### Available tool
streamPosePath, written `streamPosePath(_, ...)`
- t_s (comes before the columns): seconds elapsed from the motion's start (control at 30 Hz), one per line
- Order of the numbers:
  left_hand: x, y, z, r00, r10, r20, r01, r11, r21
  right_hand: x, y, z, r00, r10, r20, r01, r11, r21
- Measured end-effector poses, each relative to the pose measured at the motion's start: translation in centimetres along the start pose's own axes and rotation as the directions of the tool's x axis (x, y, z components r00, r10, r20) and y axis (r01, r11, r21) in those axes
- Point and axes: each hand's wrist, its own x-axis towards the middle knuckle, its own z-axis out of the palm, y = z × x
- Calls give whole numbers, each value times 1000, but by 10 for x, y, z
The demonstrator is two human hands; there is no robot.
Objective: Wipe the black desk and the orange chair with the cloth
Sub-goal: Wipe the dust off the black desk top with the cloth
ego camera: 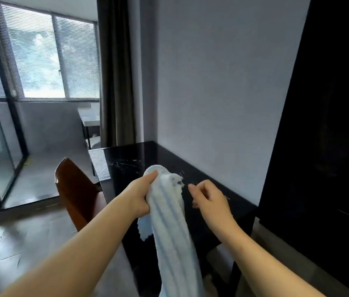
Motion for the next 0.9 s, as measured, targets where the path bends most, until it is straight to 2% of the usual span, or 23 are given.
streamPosePath(0.03,4,13,-1,1000,1,21,0,999,-53,6,-7,10,989,61,131,-75,991,107)
streamPosePath(0.1,13,37,-2,996,34,77,-22,989,-143,17,-18,27,922,100,374,-150,983,108)
streamPosePath(0.13,16,48,-2,991,84,105,-65,984,-169,22,-21,35,900,80,429,-134,986,96)
streamPosePath(0.17,20,59,-4,980,137,147,-108,976,-191,30,-24,42,907,52,419,-107,988,110)
streamPosePath(0.23,29,76,-11,954,210,214,-165,964,-207,47,-32,53,957,19,288,-85,972,220)
streamPosePath(0.3,41,82,-25,956,206,209,-181,974,-135,67,-43,63,983,11,182,-74,937,341)
streamPosePath(0.37,56,77,-41,979,106,173,-120,990,74,84,-55,74,986,13,169,-83,906,415)
streamPosePath(0.43,65,68,-52,988,-23,152,-34,933,357,97,-63,86,979,-2,202,-98,870,483)
streamPosePath(0.47,67,66,-56,985,-66,157,-5,909,417,103,-68,92,976,-15,217,-100,855,509)
streamPosePath(0.53,74,67,-62,968,-42,248,-50,934,353,112,-73,102,973,-17,231,-123,807,577)
streamPosePath(0.6,78,74,-71,938,18,346,-101,969,225,121,-75,109,967,61,246,-221,677,702)
streamPosePath(0.67,82,80,-82,935,-25,355,-34,987,159,128,-77,114,946,110,303,-314,530,788)
streamPosePath(0.73,89,83,-94,928,-45,369,-22,984,174,133,-79,118,933,126,337,-356,455,816)
streamPosePath(0.8,89,90,-103,898,-180,401,116,977,180,139,-79,119,937,168,307,-350,477,806)
streamPosePath(0.83,89,95,-106,884,-202,421,142,975,169,142,-78,118,939,214,270,-344,540,768)
streamPosePath(0.9,94,106,-111,899,-112,423,77,992,99,144,-73,114,932,302,198,-359,705,612)
